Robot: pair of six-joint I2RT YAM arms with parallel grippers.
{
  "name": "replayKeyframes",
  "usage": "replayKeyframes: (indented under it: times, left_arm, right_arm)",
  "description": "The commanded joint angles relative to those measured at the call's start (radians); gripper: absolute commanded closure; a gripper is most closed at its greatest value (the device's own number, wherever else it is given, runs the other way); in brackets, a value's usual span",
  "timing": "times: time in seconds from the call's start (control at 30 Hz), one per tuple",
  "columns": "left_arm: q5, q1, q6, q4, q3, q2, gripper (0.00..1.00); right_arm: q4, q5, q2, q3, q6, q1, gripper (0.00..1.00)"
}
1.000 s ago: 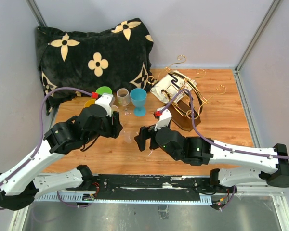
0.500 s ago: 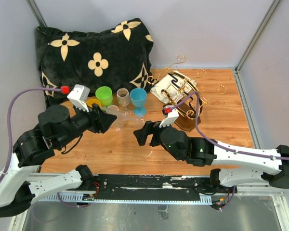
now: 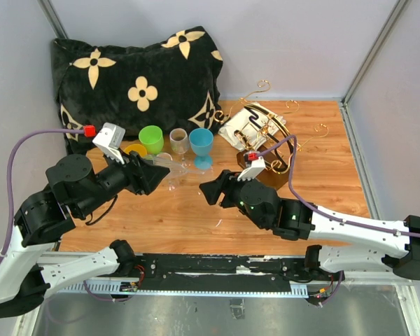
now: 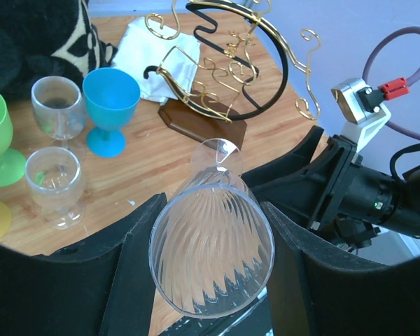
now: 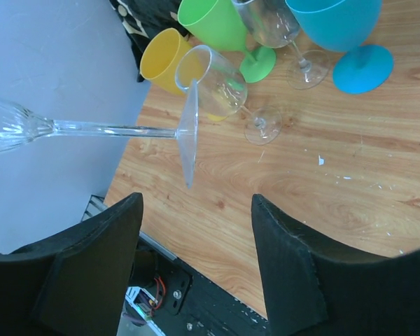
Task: Place the wine glass upside down on the wine glass rack
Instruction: Adjust the wine rack at the center of the board, then turn the wine glass upside down at the wine rack.
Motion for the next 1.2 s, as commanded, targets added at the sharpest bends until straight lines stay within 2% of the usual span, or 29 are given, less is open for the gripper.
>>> replayKeyframes:
  times: [0.0,0.2,0.43,0.67,0.73,0.97,1.17]
  left_arm:
    - [0.036,-0.011,0.011,0.055,0.004,-0.012,0.53]
    - [0.057,-0.011,0.003,0.063,0.001,-0.015,0.52]
    - [0.069,-0.011,-0.003,0.078,-0.010,-0.021,0.52]
    - [0.077,-0.011,-0.002,0.091,-0.027,-0.025,0.46]
    - [0.082,-0.010,-0.002,0.093,-0.030,-0.028,0.38]
    - [0.094,-0.011,-0.007,0.116,-0.039,-0.067,0.01]
    - [0.102,-0.011,0.008,0.103,-0.021,-0.073,0.00]
  right_arm:
    - [0.067,0.007,-0.016,-0.003,0.006,-0.044,0.38]
    - [0.145,0.006,-0.026,-0.021,-0.040,-0.068,0.53]
    - [0.152,-0.023,-0.015,-0.018,-0.042,-0.085,0.71]
    - [0.146,-0.040,-0.022,0.002,-0.112,-0.091,0.99]
    - [0.129,-0.024,-0.034,0.010,-0.132,-0.091,0.99]
    - [0.081,0.038,-0.082,0.031,-0.234,-0.091,0.99]
    - [-0.021,0.050,-0.075,0.118,-0.534,-0.092,0.99]
